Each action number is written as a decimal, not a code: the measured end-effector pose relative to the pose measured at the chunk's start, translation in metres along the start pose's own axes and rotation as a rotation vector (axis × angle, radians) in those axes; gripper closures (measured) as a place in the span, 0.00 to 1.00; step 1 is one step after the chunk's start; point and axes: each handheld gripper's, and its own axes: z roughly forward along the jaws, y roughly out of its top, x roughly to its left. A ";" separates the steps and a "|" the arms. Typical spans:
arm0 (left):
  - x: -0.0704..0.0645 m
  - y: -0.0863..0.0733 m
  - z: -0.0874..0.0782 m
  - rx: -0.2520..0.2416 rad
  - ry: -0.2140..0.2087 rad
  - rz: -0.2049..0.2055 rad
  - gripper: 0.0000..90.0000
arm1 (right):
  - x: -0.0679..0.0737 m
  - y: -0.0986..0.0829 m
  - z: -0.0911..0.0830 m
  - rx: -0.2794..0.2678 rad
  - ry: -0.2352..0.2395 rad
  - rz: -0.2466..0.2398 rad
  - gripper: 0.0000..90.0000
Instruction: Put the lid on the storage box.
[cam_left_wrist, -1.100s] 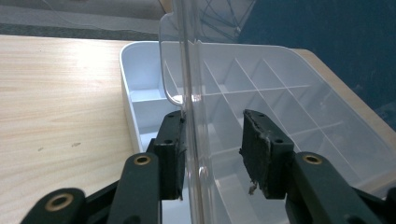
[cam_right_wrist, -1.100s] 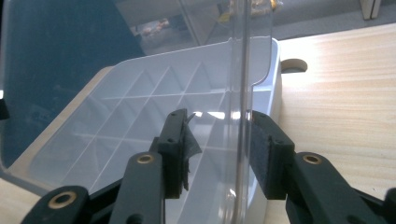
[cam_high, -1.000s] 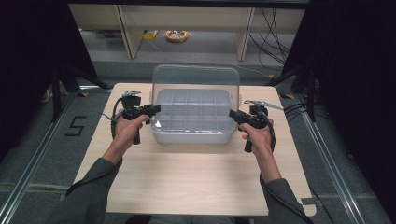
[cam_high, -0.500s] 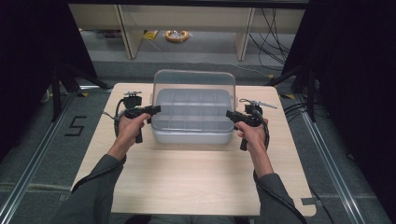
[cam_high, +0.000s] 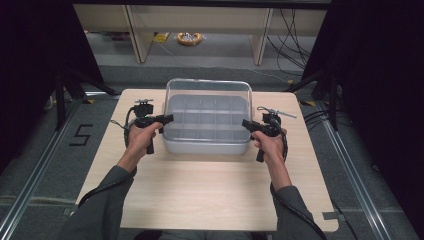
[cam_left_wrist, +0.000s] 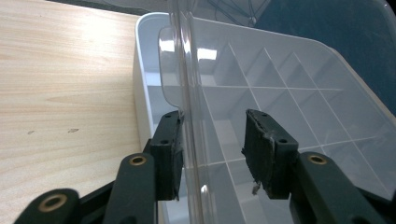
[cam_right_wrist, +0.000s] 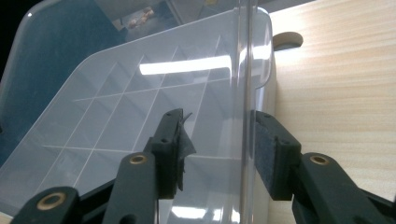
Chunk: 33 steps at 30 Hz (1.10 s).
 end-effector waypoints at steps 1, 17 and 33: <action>0.002 -0.001 0.000 0.009 0.002 0.005 0.63 | 0.000 0.000 0.001 0.008 0.004 -0.002 0.63; 0.010 -0.010 0.007 0.050 -0.004 -0.019 0.58 | 0.006 -0.004 0.006 0.017 -0.025 0.002 0.61; 0.005 -0.015 0.011 0.063 0.063 0.072 0.58 | 0.007 -0.004 0.007 0.018 -0.026 -0.028 0.57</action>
